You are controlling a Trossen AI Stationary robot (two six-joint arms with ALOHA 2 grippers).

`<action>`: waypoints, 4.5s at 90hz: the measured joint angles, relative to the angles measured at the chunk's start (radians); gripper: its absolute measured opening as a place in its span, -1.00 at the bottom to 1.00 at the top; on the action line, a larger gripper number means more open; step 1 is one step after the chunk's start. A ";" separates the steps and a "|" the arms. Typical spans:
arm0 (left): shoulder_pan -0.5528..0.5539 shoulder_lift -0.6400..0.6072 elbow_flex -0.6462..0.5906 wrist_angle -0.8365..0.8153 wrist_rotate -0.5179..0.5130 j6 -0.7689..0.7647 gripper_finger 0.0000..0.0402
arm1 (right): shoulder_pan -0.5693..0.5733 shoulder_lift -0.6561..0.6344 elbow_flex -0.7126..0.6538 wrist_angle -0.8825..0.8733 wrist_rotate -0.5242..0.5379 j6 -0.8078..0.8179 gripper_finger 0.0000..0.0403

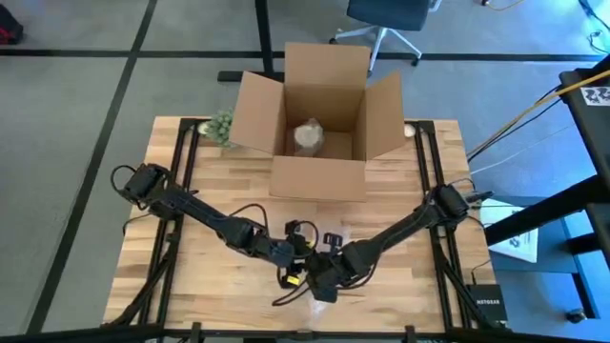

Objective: Wrap mug
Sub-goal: Wrap the orange mug with bubble wrap

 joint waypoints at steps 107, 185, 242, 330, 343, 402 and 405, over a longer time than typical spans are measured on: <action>0.001 0.129 0.003 0.094 -0.021 0.053 -0.23 | 0.047 -0.004 0.252 -0.376 0.003 0.021 -0.47; 0.001 0.129 0.002 0.098 -0.018 0.053 -0.23 | 0.100 -0.009 0.317 -0.409 0.130 0.011 -0.46; -0.002 0.130 0.000 0.109 -0.023 0.059 -0.23 | -0.017 -0.012 -0.007 -0.015 -0.115 0.014 -0.94; -0.005 0.131 0.002 0.116 -0.009 0.056 -0.23 | 0.173 -0.077 0.324 -0.753 0.241 0.327 -0.14; -0.005 0.131 0.002 0.116 -0.010 0.055 -0.23 | 0.207 -0.075 0.207 -0.588 0.169 0.345 -0.15; -0.005 0.131 0.001 0.116 -0.010 0.054 -0.23 | 0.082 -0.010 0.138 -0.236 0.094 0.134 -0.15; -0.005 0.131 0.000 0.115 -0.011 0.053 -0.23 | 0.073 0.003 0.138 -0.236 0.062 0.125 -0.15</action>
